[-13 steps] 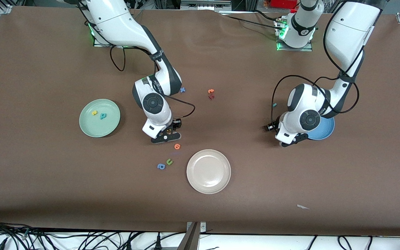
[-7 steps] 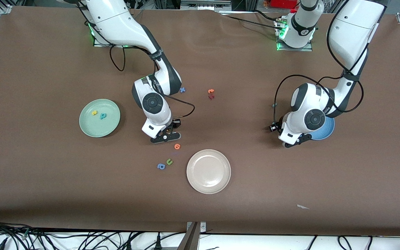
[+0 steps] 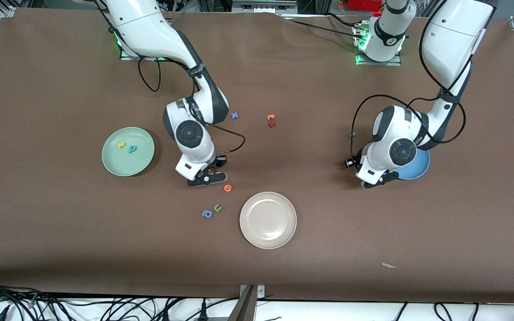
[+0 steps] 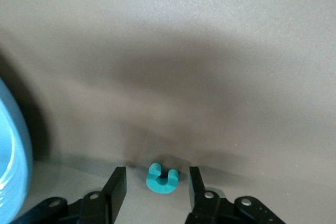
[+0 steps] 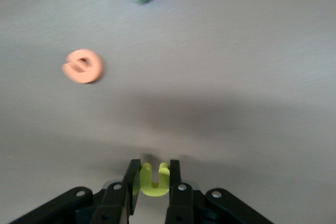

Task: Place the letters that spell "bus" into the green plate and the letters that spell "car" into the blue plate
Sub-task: 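Grasp the yellow u with the right gripper and carry it to the green plate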

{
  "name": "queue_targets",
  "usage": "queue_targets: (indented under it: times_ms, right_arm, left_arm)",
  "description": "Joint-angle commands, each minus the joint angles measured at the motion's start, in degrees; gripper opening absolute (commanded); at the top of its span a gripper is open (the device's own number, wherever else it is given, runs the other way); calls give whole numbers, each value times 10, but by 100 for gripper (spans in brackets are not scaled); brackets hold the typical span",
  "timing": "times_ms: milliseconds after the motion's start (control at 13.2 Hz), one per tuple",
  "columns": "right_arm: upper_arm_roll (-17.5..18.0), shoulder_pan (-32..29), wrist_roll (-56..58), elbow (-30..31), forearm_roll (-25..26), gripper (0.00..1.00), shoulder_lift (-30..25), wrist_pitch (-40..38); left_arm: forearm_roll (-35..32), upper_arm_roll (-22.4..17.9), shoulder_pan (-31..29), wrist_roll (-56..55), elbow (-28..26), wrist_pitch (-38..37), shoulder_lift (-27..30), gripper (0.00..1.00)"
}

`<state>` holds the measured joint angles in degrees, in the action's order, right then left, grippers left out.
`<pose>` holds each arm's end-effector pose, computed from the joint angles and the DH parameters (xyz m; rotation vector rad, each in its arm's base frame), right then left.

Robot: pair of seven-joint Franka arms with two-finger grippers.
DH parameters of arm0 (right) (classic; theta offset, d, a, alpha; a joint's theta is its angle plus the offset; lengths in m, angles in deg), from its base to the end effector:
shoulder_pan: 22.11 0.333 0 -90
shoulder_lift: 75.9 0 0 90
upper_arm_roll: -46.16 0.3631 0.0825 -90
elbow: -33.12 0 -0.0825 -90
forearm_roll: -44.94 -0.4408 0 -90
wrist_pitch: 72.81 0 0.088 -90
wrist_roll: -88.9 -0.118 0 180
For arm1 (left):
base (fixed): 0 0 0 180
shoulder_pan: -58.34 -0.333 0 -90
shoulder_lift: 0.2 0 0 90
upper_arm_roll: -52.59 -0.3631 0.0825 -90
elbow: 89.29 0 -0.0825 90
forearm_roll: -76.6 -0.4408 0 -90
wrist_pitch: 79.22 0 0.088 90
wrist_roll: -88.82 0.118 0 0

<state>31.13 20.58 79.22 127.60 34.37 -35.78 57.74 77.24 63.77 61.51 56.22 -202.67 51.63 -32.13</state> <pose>0.6521 0.3733 0.1970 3.0742 0.3800 -0.0456 0.6183 -0.1587 0.1523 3.0607 0.5304 -0.4179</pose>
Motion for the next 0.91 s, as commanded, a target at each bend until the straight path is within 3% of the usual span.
queue_targets:
  times_ms: [0,227,455,834]
  right_arm:
    - [-45,-3,65,15,-8,11,-49,-90]
    - [-96,-4,142,41,-8,8,-80,-129]
    - [-143,-3,205,103,-6,8,-94,-131]
    - [-171,-4,246,195,-8,8,-110,-118]
  left_arm:
    - [7,3,-5,21,-32,27,21,56]
    - [7,6,-6,21,-33,27,21,56]
    - [8,6,-5,21,-33,27,21,48]
    - [8,6,-5,20,-33,27,21,35]
